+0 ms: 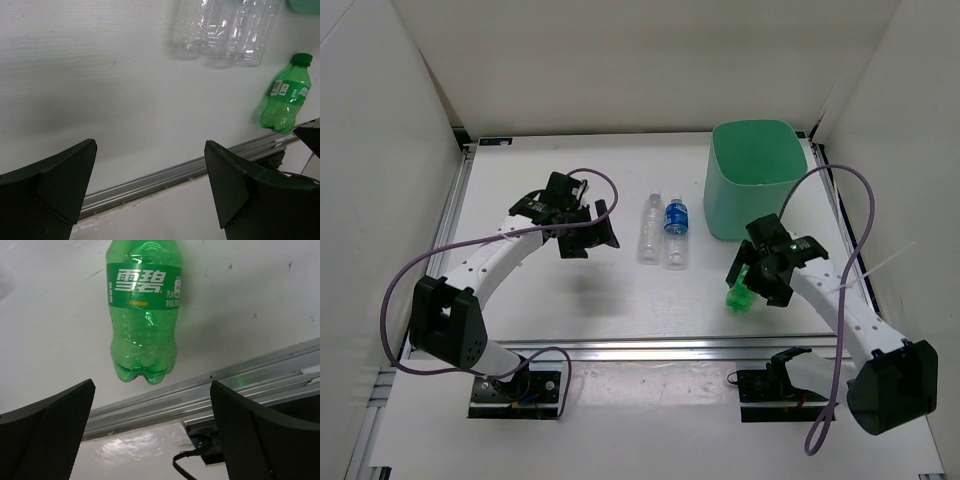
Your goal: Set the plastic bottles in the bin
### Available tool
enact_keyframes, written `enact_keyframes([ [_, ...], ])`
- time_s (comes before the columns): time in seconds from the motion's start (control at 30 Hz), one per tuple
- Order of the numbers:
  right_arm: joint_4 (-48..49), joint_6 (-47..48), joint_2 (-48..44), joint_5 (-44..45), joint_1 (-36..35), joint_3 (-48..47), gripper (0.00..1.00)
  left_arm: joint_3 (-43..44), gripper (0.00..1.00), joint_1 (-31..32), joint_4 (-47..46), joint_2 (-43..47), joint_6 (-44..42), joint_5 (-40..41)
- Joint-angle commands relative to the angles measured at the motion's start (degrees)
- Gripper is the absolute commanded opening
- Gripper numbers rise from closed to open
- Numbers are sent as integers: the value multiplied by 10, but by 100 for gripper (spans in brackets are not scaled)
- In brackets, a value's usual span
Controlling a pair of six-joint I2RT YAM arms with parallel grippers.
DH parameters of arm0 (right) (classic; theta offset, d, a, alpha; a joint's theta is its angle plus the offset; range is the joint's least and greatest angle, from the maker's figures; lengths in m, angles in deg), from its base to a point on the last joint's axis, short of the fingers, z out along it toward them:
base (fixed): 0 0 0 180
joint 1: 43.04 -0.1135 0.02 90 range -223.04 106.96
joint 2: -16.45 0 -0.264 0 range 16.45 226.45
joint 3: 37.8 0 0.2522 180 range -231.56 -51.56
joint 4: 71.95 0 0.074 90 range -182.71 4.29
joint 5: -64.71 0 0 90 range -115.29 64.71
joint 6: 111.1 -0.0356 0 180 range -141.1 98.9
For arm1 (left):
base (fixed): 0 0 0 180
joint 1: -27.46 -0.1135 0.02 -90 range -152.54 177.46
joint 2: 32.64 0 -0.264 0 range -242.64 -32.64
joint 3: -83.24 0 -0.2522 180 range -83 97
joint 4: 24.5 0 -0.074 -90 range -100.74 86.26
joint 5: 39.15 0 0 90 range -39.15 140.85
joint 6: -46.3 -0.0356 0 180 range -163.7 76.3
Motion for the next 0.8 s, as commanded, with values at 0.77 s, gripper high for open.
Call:
enact_keyframes([
  [0.77, 209, -9, 60, 19, 25, 117, 79, -68, 100, -4, 5, 68, -3, -30],
])
